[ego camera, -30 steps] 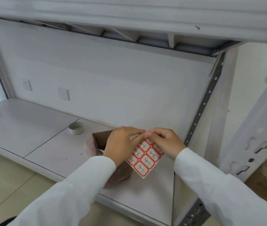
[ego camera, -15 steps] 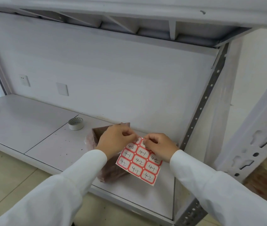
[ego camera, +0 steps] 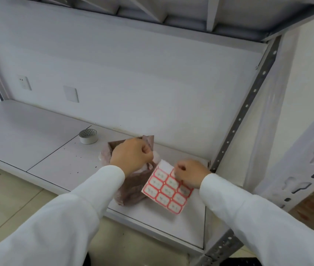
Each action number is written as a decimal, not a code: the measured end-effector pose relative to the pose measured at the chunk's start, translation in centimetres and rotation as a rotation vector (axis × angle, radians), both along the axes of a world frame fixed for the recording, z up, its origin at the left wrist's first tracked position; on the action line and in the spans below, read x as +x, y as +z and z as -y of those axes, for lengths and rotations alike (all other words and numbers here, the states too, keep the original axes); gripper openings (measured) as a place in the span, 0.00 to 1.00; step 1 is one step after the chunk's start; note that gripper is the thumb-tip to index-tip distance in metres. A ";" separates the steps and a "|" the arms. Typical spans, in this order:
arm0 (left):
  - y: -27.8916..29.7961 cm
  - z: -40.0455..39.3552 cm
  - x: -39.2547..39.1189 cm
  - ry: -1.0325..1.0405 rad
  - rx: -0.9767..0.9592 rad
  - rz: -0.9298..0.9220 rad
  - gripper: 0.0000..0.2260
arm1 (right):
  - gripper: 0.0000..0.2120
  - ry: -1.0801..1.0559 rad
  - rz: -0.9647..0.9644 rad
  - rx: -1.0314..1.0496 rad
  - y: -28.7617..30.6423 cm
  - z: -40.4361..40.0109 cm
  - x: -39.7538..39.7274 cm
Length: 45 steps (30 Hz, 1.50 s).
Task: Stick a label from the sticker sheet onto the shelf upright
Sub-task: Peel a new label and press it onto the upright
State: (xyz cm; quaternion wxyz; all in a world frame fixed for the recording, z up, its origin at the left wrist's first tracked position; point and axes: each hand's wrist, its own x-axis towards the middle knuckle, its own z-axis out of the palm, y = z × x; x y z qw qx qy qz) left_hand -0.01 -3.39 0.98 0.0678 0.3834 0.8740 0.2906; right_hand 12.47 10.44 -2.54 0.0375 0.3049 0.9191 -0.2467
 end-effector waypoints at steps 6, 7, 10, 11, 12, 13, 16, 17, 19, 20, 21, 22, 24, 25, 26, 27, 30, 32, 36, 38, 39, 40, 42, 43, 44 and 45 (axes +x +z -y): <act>-0.9 0.7 -1.4 -0.022 -0.006 0.141 0.08 | 0.12 0.049 0.389 0.174 -6.8 -1.6 -0.3; -1.1 0.8 -1.5 -0.047 0.018 0.185 0.08 | 0.11 0.032 0.384 0.175 -7.3 -1.9 -0.4; -1.4 1.4 -1.7 -0.105 0.058 0.306 0.09 | 0.12 -0.016 0.373 0.213 -8.0 -2.5 -0.6; -1.3 1.6 -1.7 -0.114 0.068 0.346 0.09 | 0.13 -0.033 0.340 0.256 -7.9 -2.5 -0.6; -1.2 1.8 -1.7 -0.118 0.084 0.402 0.09 | 0.15 -0.050 0.271 0.297 -7.5 -2.4 -0.7; -0.9 2.0 -1.9 -0.116 0.100 0.484 0.08 | 0.15 -0.069 0.153 0.301 -6.8 -2.2 -0.9; 0.1 2.6 -2.2 -0.119 0.100 0.873 0.09 | 0.11 -0.133 -0.365 -0.020 -2.3 -0.2 -1.9; 0.4 2.7 -2.3 -0.126 0.109 0.999 0.10 | 0.10 -0.133 -0.520 -0.204 -0.1 0.7 -2.1; 0.9 2.7 -2.3 -0.147 0.137 1.154 0.10 | 0.11 -0.049 -0.676 -0.535 4.2 2.4 -1.7; 1.1 2.6 -2.1 -0.170 0.150 1.203 0.10 | 0.11 0.015 -0.687 -0.633 6.0 3.1 -1.2; 1.4 2.6 -1.7 -0.201 0.161 1.243 0.11 | 0.11 0.077 -0.679 -0.693 7.5 3.6 -0.6; 1.7 2.4 -1.1 -0.235 0.169 1.281 0.11 | 0.11 0.121 -0.664 -0.725 8.6 4.1 0.0; 2.4 2.0 0.2 -0.308 0.177 1.337 0.14 | 0.10 0.156 -0.639 -0.721 9.9 4.7 1.1; 2.6 1.9 0.9 -0.332 0.186 1.355 0.16 | 0.09 0.152 -0.641 -0.701 10.3 5.0 1.5; 2.9 1.9 1.6 -0.347 0.203 1.362 0.17 | 0.08 0.143 -0.653 -0.684 10.7 5.4 1.9; 3.2 1.8 2.3 -0.359 0.221 1.356 0.16 | 0.07 0.132 -0.668 -0.665 11.1 5.6 2.2; 4.5 1.6 3.6 -0.394 0.253 1.318 0.11 | 0.08 0.111 -0.707 -0.606 12.3 6.2 3.4; 5.4 1.8 4.4 -0.419 0.282 1.296 0.10 | 0.08 0.103 -0.734 -0.520 13.6 6.9 4.4; 7.8 2.3 6.1 -0.442 0.382 1.224 0.09 | 0.09 0.121 -0.791 -0.327 17.8 8.0 7.9; 9.9 2.5 7.2 -0.446 0.463 1.175 0.09 | 0.09 0.101 -0.805 -0.242 20.2 7.9 10.4; 11.3 2.7 7.9 -0.459 0.501 1.137 0.09 | 0.09 0.080 -0.813 -0.185 21.4 7.7 11.7; 12.9 2.8 8.6 -0.474 0.534 1.096 0.09 | 0.09 0.054 -0.829 -0.124 22.6 7.5 13.1; 16.1 3.2 10.1 -0.514 0.609 1.040 0.08 | 0.08 -0.009 -0.891 -0.014 25.1 7.0 15.9; 17.7 3.4 10.9 -0.539 0.656 1.024 0.09 | 0.08 -0.040 -0.939 0.033 26.4 6.7 17.3; 19.1 3.6 11.5 -0.564 0.711 1.011 0.09 | 0.08 -0.066 -0.992 0.072 27.6 6.4 18.5; 20.4 3.8 12.2 -0.585 0.769 0.995 0.10 | 0.08 -0.088 -1.045 0.105 28.7 6.1 19.7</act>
